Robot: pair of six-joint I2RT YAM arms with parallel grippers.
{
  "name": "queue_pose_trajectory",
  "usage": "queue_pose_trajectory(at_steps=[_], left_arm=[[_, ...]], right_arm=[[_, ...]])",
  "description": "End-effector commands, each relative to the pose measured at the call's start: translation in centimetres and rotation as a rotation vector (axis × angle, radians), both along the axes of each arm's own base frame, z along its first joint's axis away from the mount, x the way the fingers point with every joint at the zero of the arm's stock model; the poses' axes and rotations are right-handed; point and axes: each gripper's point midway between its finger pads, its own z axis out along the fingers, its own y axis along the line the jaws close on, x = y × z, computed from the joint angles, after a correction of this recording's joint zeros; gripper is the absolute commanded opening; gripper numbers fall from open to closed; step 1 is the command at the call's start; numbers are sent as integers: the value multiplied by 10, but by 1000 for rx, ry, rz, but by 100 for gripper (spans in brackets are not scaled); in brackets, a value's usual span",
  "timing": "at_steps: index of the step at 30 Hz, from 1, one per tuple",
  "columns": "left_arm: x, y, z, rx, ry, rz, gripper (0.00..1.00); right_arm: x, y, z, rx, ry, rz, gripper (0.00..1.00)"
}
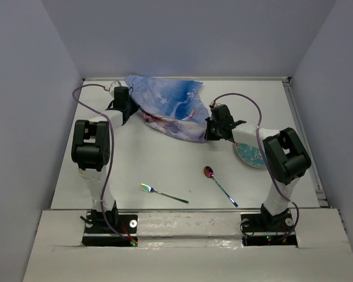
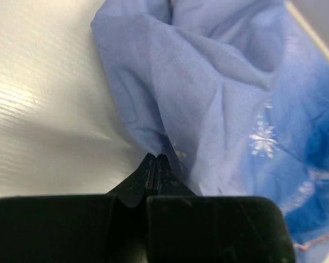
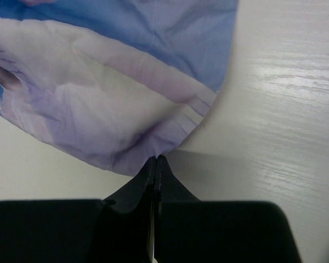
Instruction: Set the dinner table for one person
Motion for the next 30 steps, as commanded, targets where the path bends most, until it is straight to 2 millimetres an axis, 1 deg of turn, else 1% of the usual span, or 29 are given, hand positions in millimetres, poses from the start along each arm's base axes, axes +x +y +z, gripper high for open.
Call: queue_pose_trajectory(at_steps=[1,2,3,4,5,6,7,8,9,10,11,12,13,16,17,18,19,20,21,22,23,24,25,26,27,28,29,30], left_arm=[[18,-11,195,105,-350,-31,0],[17,-15,212,119,-372,-52,0],[15,-18,218,127,-360,-72,0],[21,-25,238,125,-389,-93,0],[21,-27,249,133,-395,-100,0],[23,-31,234,150,-334,-119,0],[24,-33,229,174,-300,-137,0],[29,-38,228,190,-267,-145,7],[30,-41,223,205,-246,-164,25],[31,-39,225,227,-233,-161,59],[28,-39,211,238,-188,-161,71],[26,-38,209,237,-186,-158,83],[13,-36,198,232,-163,-155,85],[-2,-29,197,216,-207,-125,91],[-19,-23,186,211,-188,-109,91],[-28,-17,167,217,-160,-98,91],[-35,-14,164,215,-155,-92,91],[-45,-12,170,209,-172,-86,91],[-58,-9,145,205,-133,-85,89],[-59,-12,158,187,-166,-88,89],[-76,-13,140,170,-144,-103,88],[-82,-15,137,136,-157,-94,85],[-102,-19,116,116,-128,-117,81],[-109,-21,108,103,-125,-121,76],[-113,-23,103,89,-135,-121,72],[-118,-26,96,70,-125,-118,70],[-126,-33,80,56,-102,-138,69],[-128,-39,73,46,-88,-151,67]], right_arm=[[26,-10,33,36,-97,-36,0],[26,-11,37,36,-107,-36,0],[27,-15,40,21,-121,-53,0],[25,-17,46,22,-135,-56,0],[23,-18,47,23,-136,-56,0],[22,-18,49,24,-141,-55,0],[21,-19,51,26,-145,-55,0],[18,-20,51,23,-145,-54,0],[17,-21,52,22,-147,-53,0],[16,-21,52,22,-149,-52,0],[14,-21,51,25,-142,-46,0],[13,-21,50,24,-141,-44,0],[12,-22,50,23,-140,-44,0],[11,-24,50,12,-145,-46,0],[12,-26,50,2,-149,-53,0],[14,-32,49,-8,-150,-64,0],[13,-34,47,-16,-148,-68,0],[13,-36,46,-24,-149,-78,0],[14,-41,48,-30,-151,-93,0],[14,-43,48,-36,-155,-100,0],[15,-48,49,-50,-161,-120,0],[16,-55,50,-60,-166,-140,0],[19,-63,56,-68,-182,-168,0],[20,-64,60,-67,-190,-173,0],[21,-70,64,-64,-196,-190,0],[21,-70,69,-56,-206,-193,0],[22,-70,78,-49,-225,-199,0],[22,-70,82,-44,-234,-202,0]])
